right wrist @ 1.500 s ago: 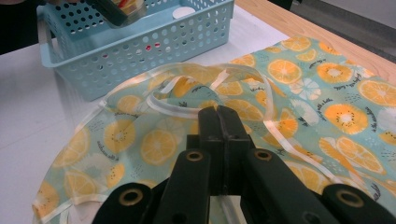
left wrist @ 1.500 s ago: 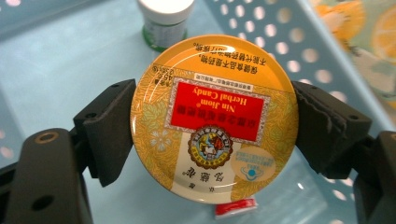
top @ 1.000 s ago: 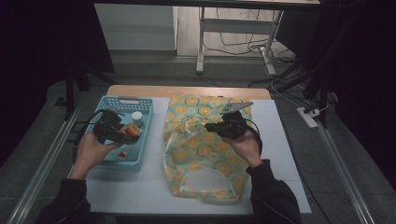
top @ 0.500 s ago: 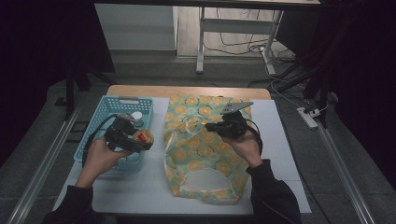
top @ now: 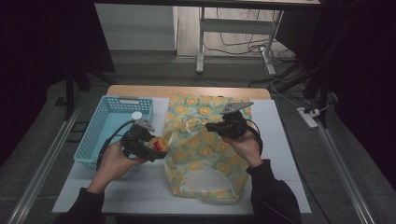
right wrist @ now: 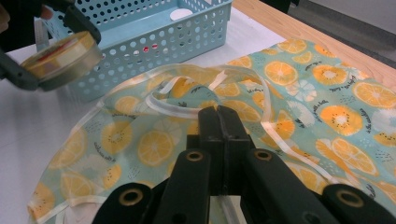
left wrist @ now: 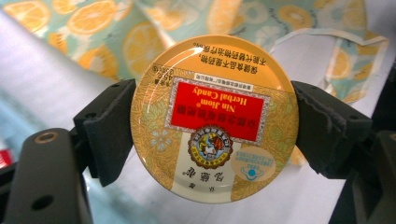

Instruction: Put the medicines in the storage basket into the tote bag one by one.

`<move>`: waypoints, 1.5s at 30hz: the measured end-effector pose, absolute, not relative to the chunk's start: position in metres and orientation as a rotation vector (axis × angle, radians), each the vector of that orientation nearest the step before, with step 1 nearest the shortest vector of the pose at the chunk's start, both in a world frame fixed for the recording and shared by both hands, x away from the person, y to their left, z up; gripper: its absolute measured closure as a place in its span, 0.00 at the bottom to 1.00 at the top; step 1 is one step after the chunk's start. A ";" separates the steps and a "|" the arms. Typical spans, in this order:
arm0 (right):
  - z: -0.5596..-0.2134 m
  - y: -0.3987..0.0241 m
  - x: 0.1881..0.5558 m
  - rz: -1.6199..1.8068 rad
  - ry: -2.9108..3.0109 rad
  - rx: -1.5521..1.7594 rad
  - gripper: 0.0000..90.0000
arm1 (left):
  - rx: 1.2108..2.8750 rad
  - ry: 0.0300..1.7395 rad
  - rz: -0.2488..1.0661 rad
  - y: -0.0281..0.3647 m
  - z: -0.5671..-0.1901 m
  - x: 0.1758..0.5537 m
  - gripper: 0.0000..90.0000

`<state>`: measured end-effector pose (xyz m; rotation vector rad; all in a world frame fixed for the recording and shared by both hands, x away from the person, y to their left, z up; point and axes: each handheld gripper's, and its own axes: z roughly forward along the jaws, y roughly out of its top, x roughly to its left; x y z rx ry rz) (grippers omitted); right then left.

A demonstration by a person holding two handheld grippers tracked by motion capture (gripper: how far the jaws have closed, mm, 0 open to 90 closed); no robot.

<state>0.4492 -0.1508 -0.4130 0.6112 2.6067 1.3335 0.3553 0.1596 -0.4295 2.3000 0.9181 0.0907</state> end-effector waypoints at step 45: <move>-0.413 -0.153 0.451 1.343 2.579 0.621 1.00 | 2.418 0.714 0.073 0.032 -0.467 0.394 0.23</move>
